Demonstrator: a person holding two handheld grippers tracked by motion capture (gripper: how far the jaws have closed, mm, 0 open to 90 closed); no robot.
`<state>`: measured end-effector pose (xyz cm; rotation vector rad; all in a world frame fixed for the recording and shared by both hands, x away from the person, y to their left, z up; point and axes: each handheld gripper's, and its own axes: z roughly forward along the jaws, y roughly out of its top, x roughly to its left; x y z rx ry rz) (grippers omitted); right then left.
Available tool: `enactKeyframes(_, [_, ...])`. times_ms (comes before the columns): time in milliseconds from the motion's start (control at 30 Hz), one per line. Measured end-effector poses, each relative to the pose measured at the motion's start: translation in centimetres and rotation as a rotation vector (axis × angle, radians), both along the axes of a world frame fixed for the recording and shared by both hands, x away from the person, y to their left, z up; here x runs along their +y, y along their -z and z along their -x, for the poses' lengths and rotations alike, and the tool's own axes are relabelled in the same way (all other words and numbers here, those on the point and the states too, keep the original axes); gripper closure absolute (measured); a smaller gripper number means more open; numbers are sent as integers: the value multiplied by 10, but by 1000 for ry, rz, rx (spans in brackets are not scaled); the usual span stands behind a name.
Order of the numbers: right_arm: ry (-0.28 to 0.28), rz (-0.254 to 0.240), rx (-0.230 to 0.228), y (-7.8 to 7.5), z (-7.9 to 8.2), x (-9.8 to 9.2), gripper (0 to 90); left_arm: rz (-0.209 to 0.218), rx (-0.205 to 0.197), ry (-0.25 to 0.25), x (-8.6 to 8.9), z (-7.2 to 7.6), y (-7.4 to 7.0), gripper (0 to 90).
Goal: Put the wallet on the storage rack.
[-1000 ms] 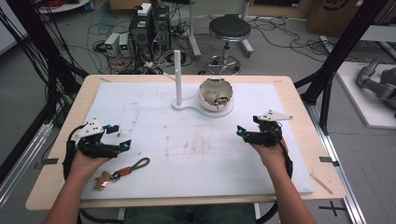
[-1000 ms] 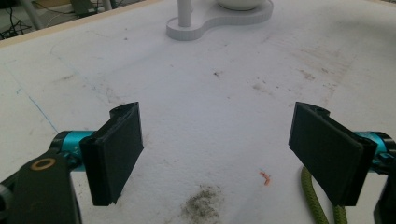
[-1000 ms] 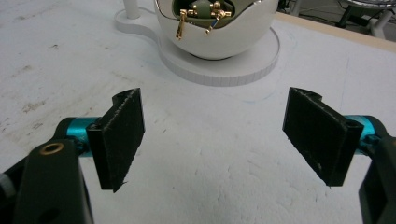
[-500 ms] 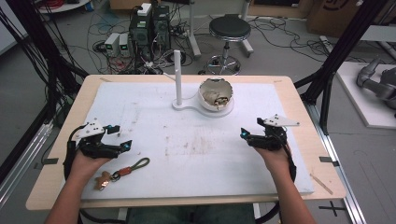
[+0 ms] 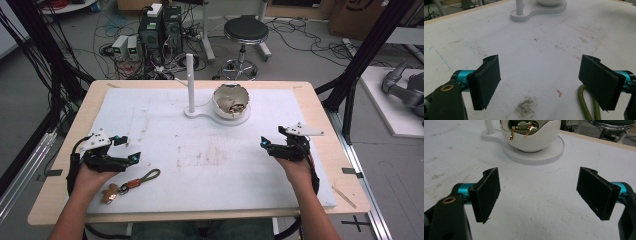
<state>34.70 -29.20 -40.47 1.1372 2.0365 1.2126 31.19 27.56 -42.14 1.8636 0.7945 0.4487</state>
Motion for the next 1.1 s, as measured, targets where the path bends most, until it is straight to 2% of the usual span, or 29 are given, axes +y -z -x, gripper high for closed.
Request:
enactKeyframes(267, [3,3,8,3,-9,3,196,-9,9,3,5,15,2,176])
enactKeyframes(567, [-2,0,7,3,-16,8,196,-22,38,55,5,29,5,176])
enactKeyframes(733, [0,-6,14,4,-17,7,196,-67,64,112,0,33,9,192])
enactKeyframes(900, [-3,-5,20,4,-16,6,196,-112,73,169,-5,37,12,269])
enactKeyframes(1100, [-4,-1,26,3,-15,6,196,-165,103,218,-8,36,17,351])
